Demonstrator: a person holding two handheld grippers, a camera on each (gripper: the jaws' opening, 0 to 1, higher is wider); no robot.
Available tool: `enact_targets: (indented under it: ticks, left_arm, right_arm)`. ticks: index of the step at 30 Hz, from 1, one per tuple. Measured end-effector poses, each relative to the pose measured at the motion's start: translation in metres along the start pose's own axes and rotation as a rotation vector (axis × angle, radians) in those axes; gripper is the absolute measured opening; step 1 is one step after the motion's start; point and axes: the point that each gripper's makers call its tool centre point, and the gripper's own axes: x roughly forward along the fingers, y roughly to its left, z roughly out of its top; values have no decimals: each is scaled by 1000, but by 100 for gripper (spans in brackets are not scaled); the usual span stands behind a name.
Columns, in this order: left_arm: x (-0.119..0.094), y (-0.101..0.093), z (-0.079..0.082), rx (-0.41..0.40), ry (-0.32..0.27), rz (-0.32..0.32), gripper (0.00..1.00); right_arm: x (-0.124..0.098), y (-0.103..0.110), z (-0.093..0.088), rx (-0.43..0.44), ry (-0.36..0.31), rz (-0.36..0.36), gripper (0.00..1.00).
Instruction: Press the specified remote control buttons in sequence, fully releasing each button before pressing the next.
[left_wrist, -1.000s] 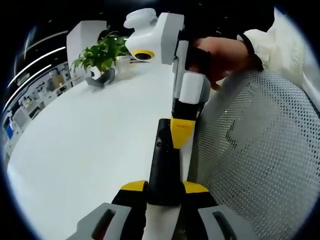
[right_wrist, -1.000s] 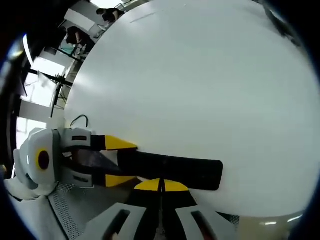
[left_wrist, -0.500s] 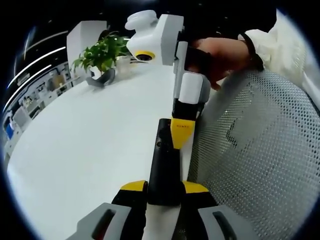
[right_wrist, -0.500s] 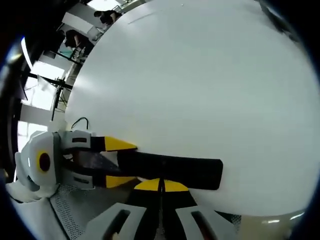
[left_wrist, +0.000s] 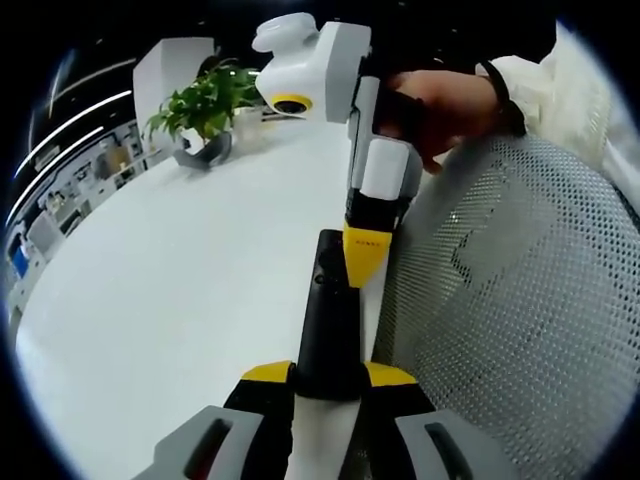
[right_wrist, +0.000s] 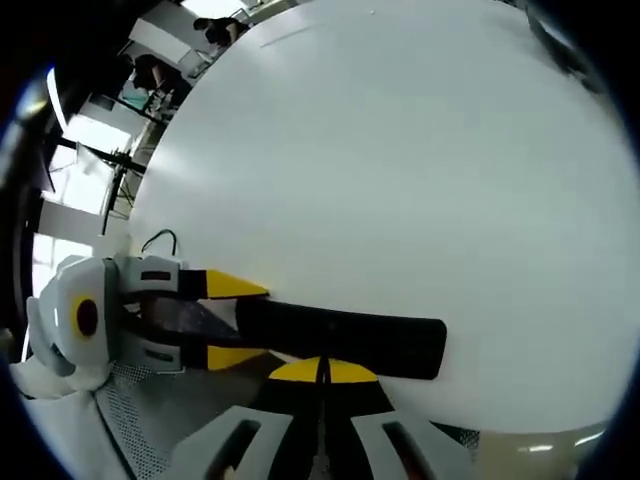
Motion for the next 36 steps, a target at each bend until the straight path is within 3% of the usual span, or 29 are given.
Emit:
enact_targets:
  ticks: [3, 6, 19, 25, 32, 36]
  left_arm:
    - [0, -1, 1, 0, -1, -1, 25]
    - [2, -2, 3, 6, -8, -6, 25]
    - [4, -4, 5, 12, -22, -16, 25]
    - [4, -3, 5, 10, -22, -15, 25]
    - [4, -3, 5, 9, -25, -15, 25]
    - [4, -4, 5, 14, -24, -14, 25]
  right_arm:
    - [-1, 7, 3, -14, -20, 29, 0]
    - [-4, 11, 14, -31, -85, 58, 0]
    - [3, 5, 12, -65, -54, 12, 0]
    - [2, 7, 13, -63, -62, 23, 0]
    - [1, 4, 15, 49, -77, 83, 0]
    - [2, 5, 16, -3, -81, 58, 0]
